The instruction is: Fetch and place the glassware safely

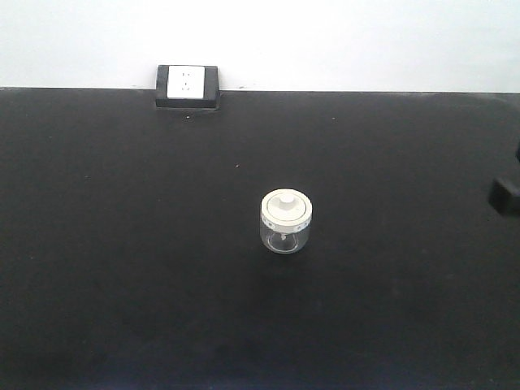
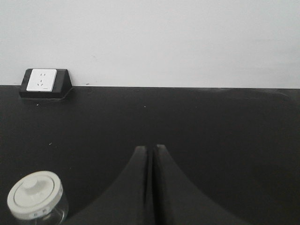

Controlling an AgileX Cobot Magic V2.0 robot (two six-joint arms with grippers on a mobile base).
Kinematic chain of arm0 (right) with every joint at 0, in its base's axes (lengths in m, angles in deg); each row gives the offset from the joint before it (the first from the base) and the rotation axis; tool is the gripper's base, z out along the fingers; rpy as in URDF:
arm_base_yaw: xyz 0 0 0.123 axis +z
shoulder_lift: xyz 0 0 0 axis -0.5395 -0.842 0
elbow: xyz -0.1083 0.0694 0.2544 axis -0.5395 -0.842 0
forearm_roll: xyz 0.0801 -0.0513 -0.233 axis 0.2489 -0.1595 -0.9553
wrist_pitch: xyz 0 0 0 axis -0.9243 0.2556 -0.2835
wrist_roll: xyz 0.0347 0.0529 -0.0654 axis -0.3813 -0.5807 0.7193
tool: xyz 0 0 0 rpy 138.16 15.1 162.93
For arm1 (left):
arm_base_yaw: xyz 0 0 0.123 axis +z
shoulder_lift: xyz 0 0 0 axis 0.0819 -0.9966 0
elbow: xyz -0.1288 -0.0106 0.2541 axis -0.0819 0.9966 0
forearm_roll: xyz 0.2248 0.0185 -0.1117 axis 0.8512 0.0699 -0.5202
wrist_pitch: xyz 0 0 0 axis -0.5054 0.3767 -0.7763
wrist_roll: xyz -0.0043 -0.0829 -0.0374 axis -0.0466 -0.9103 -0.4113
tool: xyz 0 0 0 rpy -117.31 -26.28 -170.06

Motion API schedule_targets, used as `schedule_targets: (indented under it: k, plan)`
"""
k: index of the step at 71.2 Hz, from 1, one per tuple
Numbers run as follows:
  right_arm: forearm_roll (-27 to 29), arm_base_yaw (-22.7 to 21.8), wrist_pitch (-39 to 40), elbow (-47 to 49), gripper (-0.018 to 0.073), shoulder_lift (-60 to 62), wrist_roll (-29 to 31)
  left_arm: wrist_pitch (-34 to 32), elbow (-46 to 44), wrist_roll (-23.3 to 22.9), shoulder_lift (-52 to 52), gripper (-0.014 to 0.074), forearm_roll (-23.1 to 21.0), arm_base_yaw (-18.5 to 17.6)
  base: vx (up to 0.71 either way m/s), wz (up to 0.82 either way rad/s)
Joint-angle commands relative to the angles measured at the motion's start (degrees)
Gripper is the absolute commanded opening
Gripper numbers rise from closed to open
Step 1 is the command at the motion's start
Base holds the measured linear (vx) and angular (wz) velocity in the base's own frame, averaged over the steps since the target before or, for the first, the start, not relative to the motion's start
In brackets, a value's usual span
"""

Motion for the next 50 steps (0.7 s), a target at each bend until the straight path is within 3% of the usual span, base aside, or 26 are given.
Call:
schedule_targets:
  k: [1, 23, 50]
  plan:
    - [-1.26, -0.26, 3.86, -2.38, -0.0004, 5.73, -0.21, -4.07, -1.57, -0.33, -0.53, -0.0007, -0.58, -0.37, 0.00, 0.00]
    - [-1.38, -0.26, 3.81, -12.67, -0.0004, 20.58, -0.21, -4.07, -1.57, -0.33, -0.53, -0.0007, -0.58, -0.37, 0.00, 0.00]
    - [-1.38, -0.26, 2.31, -18.47, -0.0004, 32.43, -0.21, -4.07, -1.57, -0.33, -0.53, -0.0007, -0.58, -0.37, 0.00, 0.00]
